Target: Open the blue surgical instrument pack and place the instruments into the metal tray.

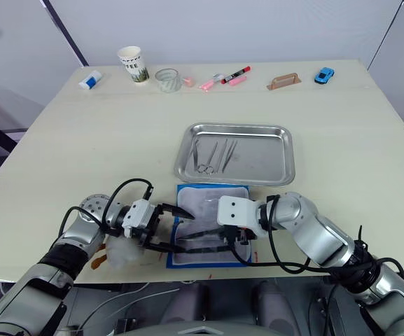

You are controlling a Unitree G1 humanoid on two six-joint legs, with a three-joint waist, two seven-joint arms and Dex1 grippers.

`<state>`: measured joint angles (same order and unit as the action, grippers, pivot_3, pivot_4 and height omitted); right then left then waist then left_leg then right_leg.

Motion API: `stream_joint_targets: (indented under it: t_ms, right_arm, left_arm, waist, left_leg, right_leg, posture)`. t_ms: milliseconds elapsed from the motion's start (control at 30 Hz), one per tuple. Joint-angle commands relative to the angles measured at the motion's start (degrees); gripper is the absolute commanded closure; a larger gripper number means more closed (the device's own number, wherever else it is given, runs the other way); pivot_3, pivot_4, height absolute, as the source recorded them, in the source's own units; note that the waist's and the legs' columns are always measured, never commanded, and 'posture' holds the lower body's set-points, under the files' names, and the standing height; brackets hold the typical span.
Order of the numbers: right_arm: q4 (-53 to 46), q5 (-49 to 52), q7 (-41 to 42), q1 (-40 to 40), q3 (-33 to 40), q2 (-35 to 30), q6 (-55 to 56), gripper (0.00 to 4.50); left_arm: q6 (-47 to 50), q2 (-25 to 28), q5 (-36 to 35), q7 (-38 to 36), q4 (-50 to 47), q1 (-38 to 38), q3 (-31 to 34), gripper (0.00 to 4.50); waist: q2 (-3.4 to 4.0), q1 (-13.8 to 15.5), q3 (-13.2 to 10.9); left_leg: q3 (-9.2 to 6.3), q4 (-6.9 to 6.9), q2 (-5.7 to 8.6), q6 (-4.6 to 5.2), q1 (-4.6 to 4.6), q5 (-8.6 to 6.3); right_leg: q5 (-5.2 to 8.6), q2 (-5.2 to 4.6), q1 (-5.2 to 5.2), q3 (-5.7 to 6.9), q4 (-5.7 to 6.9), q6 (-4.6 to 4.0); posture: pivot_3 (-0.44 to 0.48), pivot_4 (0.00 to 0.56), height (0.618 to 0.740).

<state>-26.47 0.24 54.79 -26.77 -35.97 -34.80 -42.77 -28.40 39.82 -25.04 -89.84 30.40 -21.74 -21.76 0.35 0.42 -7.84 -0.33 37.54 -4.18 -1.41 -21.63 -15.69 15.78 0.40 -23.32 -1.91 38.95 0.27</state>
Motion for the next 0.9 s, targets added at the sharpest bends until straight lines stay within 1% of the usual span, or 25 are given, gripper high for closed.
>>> stream_joint_targets:
  t_ms: [33,233,567,633,667,733,767,900]
  right_arm:
    - [-0.7,-0.8,0.5,-0.1,-1.0,-1.4,-2.9,2.40]
    - [-2.0,0.4,-0.3,0.6,-0.8,-1.4,-7.4,2.40]
    - [1.1,-0.4,-1.6,1.5,-2.0,-0.4,-3.6,2.40]
    - [1.7,-0.7,-1.3,1.8,-2.5,-0.7,-2.2,2.92]
    - [2.1,-0.9,-1.3,1.9,-2.7,-0.7,-1.6,3.29]
    - [3.0,-1.4,-1.4,2.0,-3.1,-0.8,-0.7,4.43]
    - [3.4,-1.7,-1.5,2.0,-3.3,-0.9,-0.1,4.49]
    - [3.8,-2.0,-1.3,2.1,-3.4,-1.1,0.6,4.49]
  left_arm:
    - [-0.5,0.1,3.9,-2.7,3.5,2.5,-3.0,0.67]
    - [-0.8,-0.1,4.1,-2.7,4.0,2.3,-3.1,0.67]
    - [-1.1,-0.3,4.3,-2.7,4.4,2.2,-2.9,0.67]
    - [-1.1,-0.4,4.3,-2.7,4.5,2.2,-2.9,0.67]
    - [-1.2,-0.4,4.4,-2.7,4.6,2.2,-2.8,0.67]
    - [-1.2,-0.4,4.4,-2.7,4.6,2.2,-2.8,0.67]
    - [-1.2,-0.4,4.4,-2.7,4.6,2.2,-2.8,0.67]
    - [-1.3,-0.5,4.3,-2.7,4.7,2.1,-2.8,0.67]
  waist:
    - [-0.01,0.0,0.1]
    - [0.02,0.0,0.2]
    - [0.03,-0.5,0.8]
    - [0.05,-0.6,0.9]
    - [0.05,-0.7,1.0]
    - [0.07,-0.8,1.1]
    - [0.06,-0.8,1.1]
    - [0.06,-1.0,1.3]
  left_leg:
    - [-0.01,0.00,0.00,0.00,0.00,0.00]
    - [-0.01,0.00,0.00,0.00,0.00,0.00]
    - [-0.01,-0.02,0.00,0.01,0.02,0.00]
    - [-0.02,-0.02,0.00,0.01,0.02,0.00]
    - [-0.02,-0.04,0.00,0.01,0.03,0.00]
    - [-0.02,-0.06,0.00,0.01,0.04,0.00]
    - [-0.02,-0.06,0.00,0.01,0.04,0.00]
    - [-0.02,-0.07,0.00,0.01,0.10,0.00]
  right_leg:
    - [0.00,0.00,0.00,0.00,0.00,0.00]
    - [0.00,0.00,0.00,0.00,-0.01,0.00]
    - [0.02,0.00,0.00,0.00,-0.01,0.01]
    - [0.03,0.00,0.01,0.00,-0.01,0.03]
    - [0.04,0.00,0.01,0.00,-0.02,0.03]
    - [0.04,0.00,0.01,0.00,-0.02,0.03]
    - [0.04,0.00,0.02,0.00,-0.02,0.03]
    - [0.07,0.00,0.07,0.01,-0.04,0.07]
  posture:
    - [0.000,0.150,0.740]
    - [0.000,0.150,0.740]
    - [0.000,0.150,0.740]
    - [0.000,0.150,0.740]
    - [0.000,0.150,0.740]
    - [0.000,0.150,0.740]
    - [0.000,0.150,0.740]
    - [0.000,0.150,0.740]
